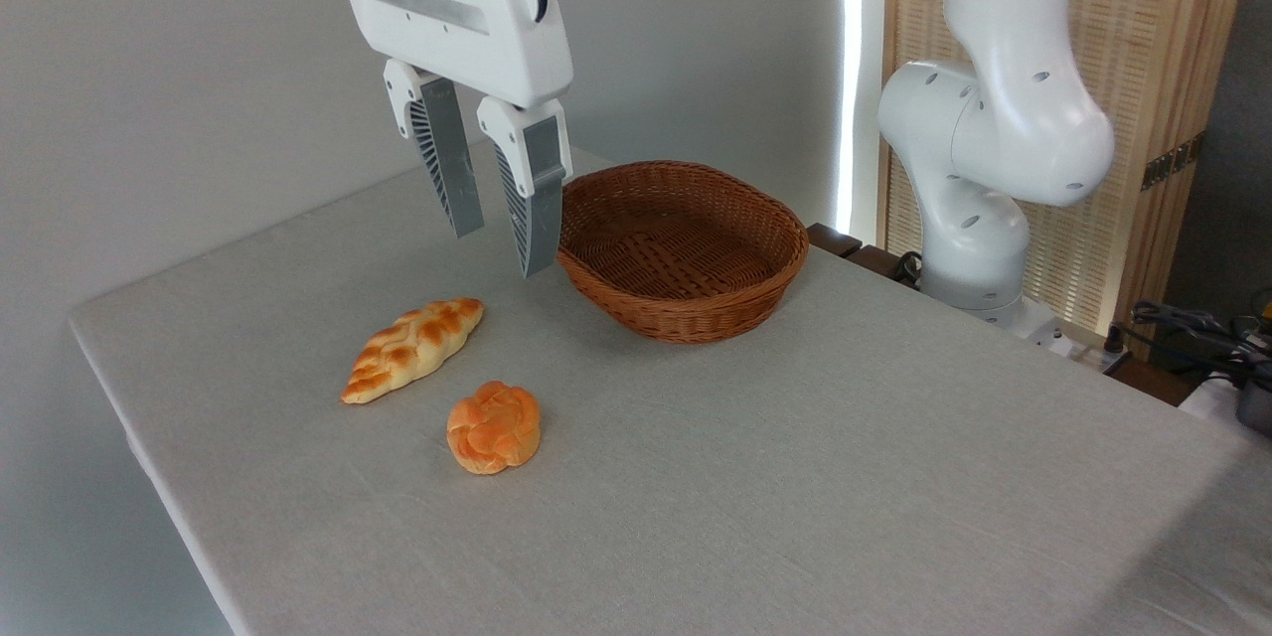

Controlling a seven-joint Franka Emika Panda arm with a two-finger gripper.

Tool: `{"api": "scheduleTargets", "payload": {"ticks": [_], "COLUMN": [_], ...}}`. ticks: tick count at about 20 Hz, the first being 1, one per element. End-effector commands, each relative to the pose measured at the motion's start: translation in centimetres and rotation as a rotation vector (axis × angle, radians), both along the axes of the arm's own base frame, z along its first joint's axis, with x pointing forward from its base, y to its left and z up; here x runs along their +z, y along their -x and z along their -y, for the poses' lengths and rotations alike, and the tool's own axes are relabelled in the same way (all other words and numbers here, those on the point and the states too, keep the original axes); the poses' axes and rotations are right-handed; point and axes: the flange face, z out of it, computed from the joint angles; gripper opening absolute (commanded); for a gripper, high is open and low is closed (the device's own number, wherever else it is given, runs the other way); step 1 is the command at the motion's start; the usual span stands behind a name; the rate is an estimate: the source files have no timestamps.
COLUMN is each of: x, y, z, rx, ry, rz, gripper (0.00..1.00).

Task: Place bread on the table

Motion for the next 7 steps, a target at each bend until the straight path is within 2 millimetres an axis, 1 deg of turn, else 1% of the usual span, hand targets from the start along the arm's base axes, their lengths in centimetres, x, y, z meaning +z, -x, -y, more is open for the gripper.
{"api": "scheduleTargets", "payload": {"ticks": [1, 4, 7], "x": [-0.03, -0.13, 0.18], "y": [-0.19, -0.22, -0.01], "z": [-0.19, -0.19, -0.21], "rx": [-0.003, -0.009, -0.014], "ry": [-0.007, -0.008, -0.008], "rz": [0.015, 0.012, 0.015], "gripper": [1.00, 1.00, 1.00]}}
